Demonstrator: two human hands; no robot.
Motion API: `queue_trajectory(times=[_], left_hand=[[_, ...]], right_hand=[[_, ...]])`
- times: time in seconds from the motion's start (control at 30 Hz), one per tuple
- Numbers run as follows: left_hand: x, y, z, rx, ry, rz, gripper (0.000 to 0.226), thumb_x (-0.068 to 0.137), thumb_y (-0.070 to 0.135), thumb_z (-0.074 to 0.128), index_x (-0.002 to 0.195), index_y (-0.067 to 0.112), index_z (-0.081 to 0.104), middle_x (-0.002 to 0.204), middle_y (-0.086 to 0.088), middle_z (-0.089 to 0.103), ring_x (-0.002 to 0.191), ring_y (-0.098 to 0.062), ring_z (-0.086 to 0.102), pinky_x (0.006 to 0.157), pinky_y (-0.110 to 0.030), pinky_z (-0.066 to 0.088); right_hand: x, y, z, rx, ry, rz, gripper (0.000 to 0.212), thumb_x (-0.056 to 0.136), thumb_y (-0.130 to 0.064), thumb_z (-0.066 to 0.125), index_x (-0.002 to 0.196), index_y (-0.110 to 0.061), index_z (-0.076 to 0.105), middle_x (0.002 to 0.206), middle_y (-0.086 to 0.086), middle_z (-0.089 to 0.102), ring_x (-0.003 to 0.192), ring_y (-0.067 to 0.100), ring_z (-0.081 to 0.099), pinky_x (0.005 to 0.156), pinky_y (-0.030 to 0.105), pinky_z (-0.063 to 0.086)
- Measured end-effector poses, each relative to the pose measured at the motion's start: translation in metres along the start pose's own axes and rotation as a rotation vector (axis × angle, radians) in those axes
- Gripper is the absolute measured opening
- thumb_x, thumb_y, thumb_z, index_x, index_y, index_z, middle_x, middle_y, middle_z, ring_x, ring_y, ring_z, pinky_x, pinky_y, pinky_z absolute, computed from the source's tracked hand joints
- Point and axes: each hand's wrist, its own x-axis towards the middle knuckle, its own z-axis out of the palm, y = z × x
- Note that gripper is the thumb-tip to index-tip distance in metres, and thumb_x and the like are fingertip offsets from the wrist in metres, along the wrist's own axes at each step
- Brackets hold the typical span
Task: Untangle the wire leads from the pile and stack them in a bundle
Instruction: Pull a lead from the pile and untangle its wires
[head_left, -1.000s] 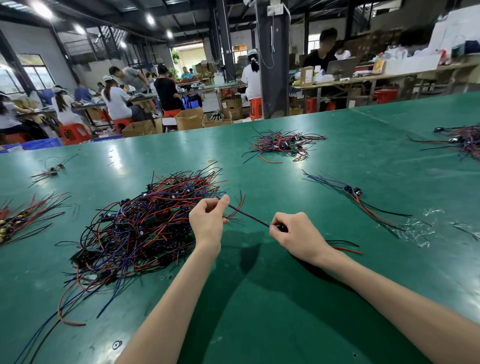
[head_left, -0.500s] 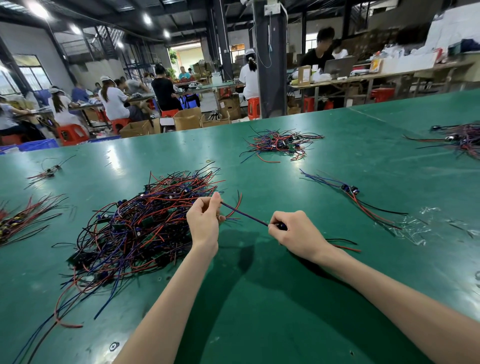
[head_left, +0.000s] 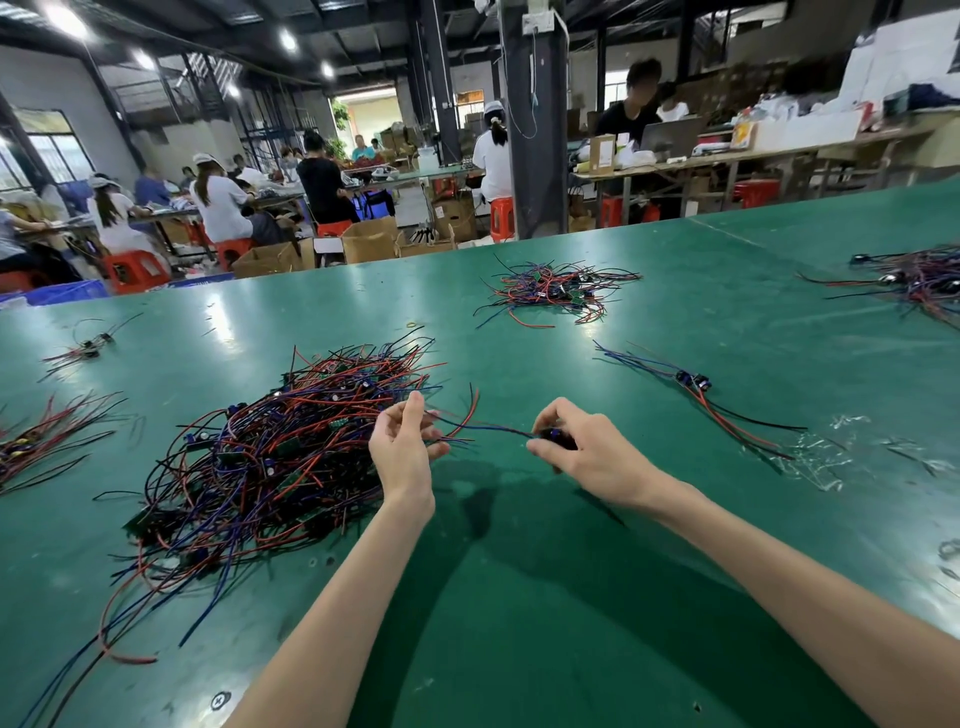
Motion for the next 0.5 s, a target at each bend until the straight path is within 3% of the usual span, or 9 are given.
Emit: queue_trajectory(times=[0.1,0.17,0.27,0.4,0.5], left_hand=[[-0.009,-0.007,0.005,0.058,-0.13,-0.051,0.023,0.097,0.032,0.05,0.108,0.011,0.051,0.096,-0.005,0.062,0.058,-0.009,0.057,0.044,-0.023,0.048],[-0.015,-0.01,0.007,0.142,-0.223,-0.001,0.026,0.098,0.031,0.048,0.115,0.012,0.048,0.104,-0.007,0.061,0.06,-0.008,0.059,0.045,-0.023,0.049],[-0.018,-0.011,0.009,0.213,-0.302,0.012,0.023,0.098,0.031,0.047,0.113,0.014,0.048,0.104,-0.005,0.062,0.056,-0.004,0.059,0.045,-0.023,0.049],[-0.016,-0.01,0.008,0.223,-0.309,-0.032,0.019,0.099,0.024,0.046,0.113,0.013,0.049,0.101,-0.005,0.063,0.055,-0.006,0.058,0.045,-0.023,0.047],[-0.016,-0.009,0.007,0.208,-0.3,-0.045,0.013,0.098,0.021,0.048,0.108,0.014,0.052,0.095,-0.005,0.065,0.054,-0.006,0.057,0.046,-0.021,0.046]], right_hand=[[0.011,0.002,-0.015,0.029,0.153,0.042,0.012,0.09,-0.02,0.064,0.091,-0.01,0.057,0.069,0.004,0.061,0.055,0.01,0.05,0.057,0.015,0.038],[0.023,0.002,-0.031,-0.034,0.245,0.057,0.013,0.09,-0.021,0.064,0.092,-0.009,0.061,0.072,0.002,0.06,0.06,0.012,0.048,0.06,0.018,0.037],[0.045,0.004,-0.064,-0.128,0.404,0.093,0.021,0.089,-0.023,0.065,0.096,-0.004,0.068,0.083,0.009,0.061,0.075,0.022,0.052,0.068,0.026,0.035],[0.076,0.025,-0.122,-0.225,0.633,0.272,0.034,0.09,-0.032,0.062,0.103,-0.002,0.07,0.104,0.023,0.065,0.097,0.035,0.059,0.084,0.036,0.044],[0.086,0.056,-0.149,-0.29,0.652,0.514,0.033,0.091,-0.034,0.059,0.096,-0.003,0.068,0.115,0.022,0.06,0.091,0.036,0.063,0.086,0.038,0.049]])
